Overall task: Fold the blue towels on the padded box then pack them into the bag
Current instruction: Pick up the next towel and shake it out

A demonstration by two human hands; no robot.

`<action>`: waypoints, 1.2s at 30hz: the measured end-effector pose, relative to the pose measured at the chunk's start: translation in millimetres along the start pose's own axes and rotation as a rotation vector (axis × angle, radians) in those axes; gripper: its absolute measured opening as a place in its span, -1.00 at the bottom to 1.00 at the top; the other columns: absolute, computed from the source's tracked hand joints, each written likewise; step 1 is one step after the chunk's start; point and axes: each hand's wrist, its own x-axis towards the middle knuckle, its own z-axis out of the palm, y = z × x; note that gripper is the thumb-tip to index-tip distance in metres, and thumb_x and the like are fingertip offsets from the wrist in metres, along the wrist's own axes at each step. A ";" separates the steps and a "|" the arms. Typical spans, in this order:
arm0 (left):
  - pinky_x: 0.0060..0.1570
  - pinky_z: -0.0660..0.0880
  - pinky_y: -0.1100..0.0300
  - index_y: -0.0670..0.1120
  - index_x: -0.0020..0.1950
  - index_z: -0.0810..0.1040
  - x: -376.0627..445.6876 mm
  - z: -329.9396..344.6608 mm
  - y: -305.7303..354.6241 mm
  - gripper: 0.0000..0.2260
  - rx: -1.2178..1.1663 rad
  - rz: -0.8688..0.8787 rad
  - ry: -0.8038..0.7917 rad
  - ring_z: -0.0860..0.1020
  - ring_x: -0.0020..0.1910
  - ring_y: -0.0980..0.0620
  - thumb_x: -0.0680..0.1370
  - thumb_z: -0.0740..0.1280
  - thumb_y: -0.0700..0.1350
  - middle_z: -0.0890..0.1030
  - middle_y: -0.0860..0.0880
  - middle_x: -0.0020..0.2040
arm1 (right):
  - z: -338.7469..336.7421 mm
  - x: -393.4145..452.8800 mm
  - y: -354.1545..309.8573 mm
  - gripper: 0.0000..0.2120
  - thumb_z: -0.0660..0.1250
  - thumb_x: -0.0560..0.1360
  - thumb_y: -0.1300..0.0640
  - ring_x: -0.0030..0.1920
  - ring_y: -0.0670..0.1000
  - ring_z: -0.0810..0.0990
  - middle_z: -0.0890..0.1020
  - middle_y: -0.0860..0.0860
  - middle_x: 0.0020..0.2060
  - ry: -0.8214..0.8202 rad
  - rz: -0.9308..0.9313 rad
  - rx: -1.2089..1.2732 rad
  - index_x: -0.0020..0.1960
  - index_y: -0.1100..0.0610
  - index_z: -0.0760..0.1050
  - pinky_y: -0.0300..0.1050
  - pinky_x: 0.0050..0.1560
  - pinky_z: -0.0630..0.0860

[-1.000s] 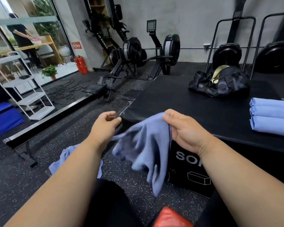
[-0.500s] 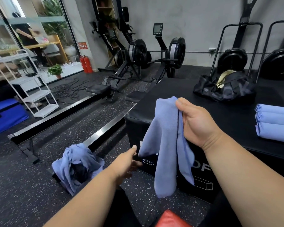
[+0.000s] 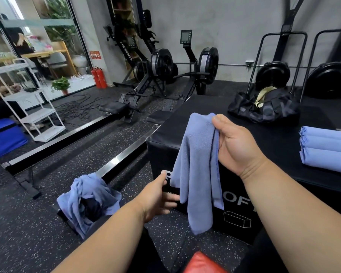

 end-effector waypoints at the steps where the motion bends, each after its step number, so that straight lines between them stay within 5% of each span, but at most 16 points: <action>1: -0.17 0.46 0.09 0.09 0.46 0.28 -0.2 1.8 -2.9 -0.40 -0.007 -0.014 -0.026 0.62 -0.06 -0.13 0.62 0.01 0.47 0.76 -0.14 0.01 | 0.9 0.0 0.7 -0.76 0.25 0.69 0.15 -0.14 -0.02 0.46 0.43 0.02 -0.21 -0.005 -0.001 0.007 -0.15 0.10 0.39 -0.09 0.04 0.45; 5: -0.08 0.47 0.09 0.09 0.61 0.15 2.6 6.7 -8.2 -0.35 -0.145 0.029 -0.114 0.64 0.02 -0.07 0.64 0.01 0.44 0.73 -0.09 -0.04 | 0.2 0.5 3.8 -0.77 0.27 0.69 0.14 -0.10 0.01 0.44 0.41 0.04 -0.17 -0.012 0.005 0.005 -0.15 0.10 0.39 -0.01 0.10 0.39; 10: 0.06 0.43 0.05 0.02 0.28 0.50 -2.0 4.5 -2.2 -0.67 -0.342 0.130 -0.117 0.59 -0.02 0.00 0.58 0.36 0.12 0.71 -0.04 -0.03 | -4.1 -1.9 3.7 -0.78 0.30 0.67 0.11 -0.10 0.03 0.46 0.43 0.05 -0.16 -0.017 0.000 0.004 -0.14 0.09 0.39 0.02 0.09 0.40; 13: -0.06 0.39 0.14 0.04 0.27 0.55 -3.2 -6.4 5.0 -0.73 -0.311 0.284 0.035 0.58 -0.05 0.09 0.59 0.42 -0.15 0.72 0.02 0.08 | -10.8 -3.5 1.1 -0.78 0.30 0.68 0.12 -0.08 0.03 0.51 0.46 0.06 -0.15 0.012 -0.007 -0.006 -0.13 0.09 0.41 0.01 0.09 0.46; 15: -0.16 0.34 0.20 0.00 0.43 0.52 -3.6 -22.3 15.8 -0.59 -0.309 0.395 0.117 0.47 -0.22 0.11 0.60 0.41 -0.24 0.67 0.01 -0.10 | -17.2 -4.2 0.8 -0.76 0.30 0.68 0.12 -0.09 0.02 0.50 0.46 0.04 -0.17 0.063 -0.013 -0.044 -0.16 0.07 0.41 0.00 0.08 0.44; 17: -0.16 0.36 0.23 -0.03 0.48 0.50 -8.1 -38.7 31.6 -0.56 -0.306 0.508 0.184 0.42 -0.28 0.12 0.61 0.39 -0.27 0.54 -0.01 -0.21 | -25.0 -5.1 0.8 -0.74 0.32 0.68 0.09 -0.14 0.01 0.47 0.46 0.02 -0.21 0.152 -0.019 -0.150 -0.18 0.05 0.40 -0.02 0.00 0.40; 22: -0.06 0.52 0.27 0.02 0.28 0.59 -32.4 -62.9 71.8 -0.75 -0.388 0.694 0.301 0.56 -0.13 0.11 0.66 0.36 -0.25 0.65 0.02 -0.04 | -47.1 -11.3 1.8 -0.80 0.40 0.58 -0.06 -0.10 0.07 0.47 0.51 0.09 -0.15 0.340 -0.039 -0.381 -0.15 0.01 0.51 0.05 -0.02 0.37; 25: -0.02 0.51 0.21 0.03 0.19 0.61 -39.3 -65.6 82.2 -0.84 -0.368 0.715 0.380 0.57 -0.08 0.09 0.66 0.39 -0.19 0.65 0.02 0.00 | -53.5 -14.4 3.4 -0.76 0.39 0.62 0.03 -0.16 0.06 0.46 0.52 0.09 -0.19 0.377 -0.052 -0.345 -0.22 0.00 0.51 0.00 -0.11 0.37; 30: -0.26 0.50 0.27 -0.04 0.21 0.59 -37.6 -64.2 93.2 -0.83 -0.363 0.616 0.475 0.56 -0.17 0.13 0.64 0.41 -0.20 0.64 0.00 -0.05 | -57.7 -20.4 4.9 -0.82 0.45 0.55 0.09 -0.03 0.10 0.50 0.52 0.15 -0.10 0.322 -0.059 -0.377 -0.21 0.06 0.55 0.05 0.09 0.41; 33: -0.18 0.44 0.17 -0.01 0.16 0.59 -34.6 -66.7 94.8 -0.86 -0.328 0.516 0.499 0.53 -0.13 0.06 0.64 0.42 -0.19 0.63 0.01 -0.08 | -60.7 -22.1 6.0 -0.81 0.46 0.58 0.09 -0.08 0.09 0.55 0.59 0.13 -0.14 0.361 -0.057 -0.422 -0.20 0.06 0.61 0.02 0.09 0.53; 36: -0.08 0.45 0.16 -0.03 0.31 0.55 -40.4 -66.0 96.1 -0.70 -0.366 0.464 0.382 0.55 -0.11 0.05 0.60 0.44 -0.23 0.66 -0.02 -0.02 | -61.9 -22.8 5.9 -0.81 0.46 0.59 0.08 -0.09 0.03 0.58 0.64 0.08 -0.14 0.370 -0.081 -0.436 -0.20 0.04 0.66 0.00 0.10 0.57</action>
